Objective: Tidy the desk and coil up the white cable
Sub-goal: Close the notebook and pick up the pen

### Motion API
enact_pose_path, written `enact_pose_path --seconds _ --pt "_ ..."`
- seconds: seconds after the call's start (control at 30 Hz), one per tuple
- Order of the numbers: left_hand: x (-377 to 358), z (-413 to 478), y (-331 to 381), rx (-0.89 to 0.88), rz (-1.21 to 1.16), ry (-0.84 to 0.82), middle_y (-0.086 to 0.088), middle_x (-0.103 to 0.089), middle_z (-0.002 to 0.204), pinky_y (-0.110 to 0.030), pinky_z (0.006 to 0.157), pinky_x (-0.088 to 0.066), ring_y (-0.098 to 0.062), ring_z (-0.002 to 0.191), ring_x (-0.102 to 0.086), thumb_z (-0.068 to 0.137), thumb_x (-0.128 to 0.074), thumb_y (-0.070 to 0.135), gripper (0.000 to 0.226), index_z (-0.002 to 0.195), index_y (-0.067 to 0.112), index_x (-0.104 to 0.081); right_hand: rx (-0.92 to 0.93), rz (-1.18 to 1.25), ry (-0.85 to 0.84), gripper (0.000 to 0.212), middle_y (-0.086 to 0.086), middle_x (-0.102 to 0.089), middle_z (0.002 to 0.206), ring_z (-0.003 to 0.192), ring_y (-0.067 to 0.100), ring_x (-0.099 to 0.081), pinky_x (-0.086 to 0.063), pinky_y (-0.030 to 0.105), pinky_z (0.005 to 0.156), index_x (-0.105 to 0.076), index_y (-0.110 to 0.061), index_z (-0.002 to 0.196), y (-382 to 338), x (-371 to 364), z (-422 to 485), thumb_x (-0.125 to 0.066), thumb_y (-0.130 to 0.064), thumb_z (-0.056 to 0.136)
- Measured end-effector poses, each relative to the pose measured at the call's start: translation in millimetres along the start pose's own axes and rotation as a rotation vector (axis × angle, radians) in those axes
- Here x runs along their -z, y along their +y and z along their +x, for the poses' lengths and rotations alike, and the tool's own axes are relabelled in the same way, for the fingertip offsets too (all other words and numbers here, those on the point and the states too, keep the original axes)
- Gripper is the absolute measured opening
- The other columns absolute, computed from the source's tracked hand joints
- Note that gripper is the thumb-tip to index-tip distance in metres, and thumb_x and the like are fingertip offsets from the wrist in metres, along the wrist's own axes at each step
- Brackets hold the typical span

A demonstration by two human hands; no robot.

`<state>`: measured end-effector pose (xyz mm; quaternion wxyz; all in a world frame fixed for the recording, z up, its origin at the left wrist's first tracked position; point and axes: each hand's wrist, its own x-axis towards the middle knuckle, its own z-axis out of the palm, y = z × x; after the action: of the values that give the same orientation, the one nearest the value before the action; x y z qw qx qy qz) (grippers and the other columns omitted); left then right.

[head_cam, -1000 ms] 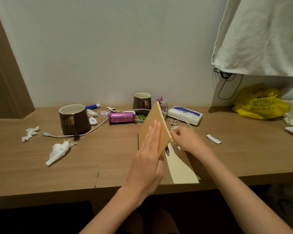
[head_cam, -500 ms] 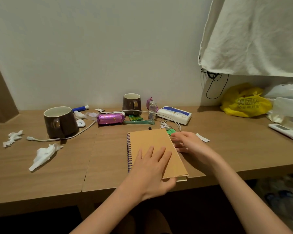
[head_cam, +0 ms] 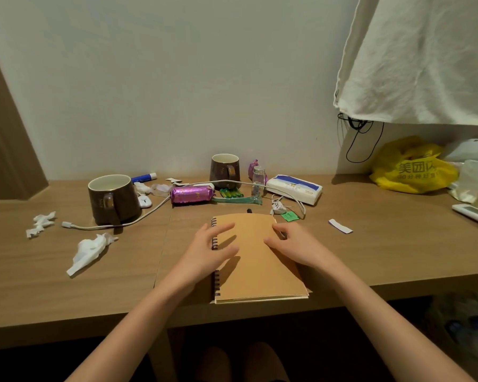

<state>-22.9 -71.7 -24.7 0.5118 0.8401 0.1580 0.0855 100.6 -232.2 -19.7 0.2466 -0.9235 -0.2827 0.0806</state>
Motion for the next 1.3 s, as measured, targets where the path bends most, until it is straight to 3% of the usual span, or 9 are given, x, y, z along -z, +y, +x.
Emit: enact_pose_path --seconds 0.1,0.2,0.33,0.43,0.57,0.73,0.93,1.17,1.3 --pt "-1 4 3 0.033 -0.145 0.071 -0.004 -0.027 0.154 -0.044 0.11 -0.03 -0.026 0.141 -0.024 0.08 -0.071 0.013 0.064 0.133 0.038 -0.045 -0.017 0.015 0.023 0.048 0.009 -0.058 0.128 0.119 0.021 -0.05 -0.048 0.037 0.096 -0.053 -0.009 0.131 1 -8 2 -0.052 -0.04 0.094" --pt "-4 7 11 0.052 -0.129 0.079 -0.003 -0.032 0.15 -0.031 0.088 -0.043 -0.025 0.134 -0.034 0.08 -0.071 0.012 0.071 0.14 0.031 -0.038 -0.035 0.097 0.058 0.053 0.003 -0.052 0.139 0.134 0.022 -0.035 -0.038 0.043 0.108 -0.043 -0.016 0.141 3 -14 0 -0.051 -0.04 0.094" --pt "-16 9 15 0.02 -0.112 0.053 0.004 -0.041 0.145 -0.011 0.077 -0.039 -0.014 0.121 -0.043 0.084 -0.067 0.018 0.059 0.137 0.026 -0.042 -0.023 0.221 0.092 0.049 0.002 -0.047 0.14 0.137 0.019 -0.024 -0.03 0.042 0.108 -0.04 -0.021 0.143 0 -22 -9 -0.045 -0.037 0.098" --pt "-20 7 17 0.01 -0.205 0.124 0.001 -0.043 0.142 -0.005 0.054 -0.041 -0.005 0.106 -0.04 0.085 -0.066 0.013 0.05 0.132 0.025 -0.051 0.007 0.306 0.078 0.051 0.002 -0.043 0.142 0.139 0.018 -0.024 -0.029 0.042 0.11 -0.037 -0.022 0.145 1 -18 -14 -0.046 -0.037 0.097" --pt "-16 6 29 -0.124 -0.258 0.188 0.005 -0.046 0.139 -0.013 0.069 -0.037 -0.005 0.111 -0.041 0.084 -0.067 0.013 0.052 0.131 0.03 -0.051 0.092 0.495 0.127 0.053 -0.007 -0.033 0.151 0.137 0.014 -0.032 -0.036 0.04 0.11 -0.034 -0.031 0.146 3 7 -21 -0.052 -0.035 0.096" --pt "-17 15 65 -0.278 -0.376 0.151 0.013 -0.049 0.13 -0.026 0.081 -0.05 -0.004 0.11 -0.05 0.082 -0.07 0.015 0.054 0.128 0.037 -0.053 0.108 0.683 0.224 0.048 -0.005 -0.043 0.138 0.117 0.015 -0.051 -0.053 0.03 0.083 -0.038 -0.046 0.137 7 49 -31 -0.055 -0.041 0.092" --pt "-52 49 112 -0.319 -0.361 0.066 0.005 -0.045 0.133 -0.044 0.094 -0.05 -0.018 0.116 -0.049 0.085 -0.067 0.021 0.055 0.131 0.04 -0.045 0.012 0.931 0.421 0.039 0.005 -0.071 0.097 0.074 0.009 -0.069 -0.053 0.021 0.053 -0.055 -0.027 0.127 35 98 -26 -0.064 -0.021 0.09" --pt "-104 86 138 -0.335 -0.347 -0.041 0.003 -0.028 0.153 -0.032 0.098 -0.035 -0.012 0.129 -0.035 0.098 -0.041 0.033 0.057 0.149 0.029 -0.015 -0.127 0.913 0.587 0.032 -0.004 -0.066 0.087 0.069 0.002 -0.063 -0.05 0.013 0.051 -0.061 -0.017 0.125 99 134 -3 -0.056 -0.01 0.094" --pt "-125 104 116 -0.453 0.058 -0.002 0.001 -0.045 0.143 -0.026 0.095 -0.038 -0.008 0.121 -0.044 0.098 -0.041 0.029 0.046 0.143 0.025 -0.032 -0.221 0.778 0.668 0.033 0.003 -0.062 0.106 0.085 0.009 -0.056 -0.047 0.017 0.062 -0.06 -0.015 0.127 147 149 21 -0.052 -0.009 0.096"
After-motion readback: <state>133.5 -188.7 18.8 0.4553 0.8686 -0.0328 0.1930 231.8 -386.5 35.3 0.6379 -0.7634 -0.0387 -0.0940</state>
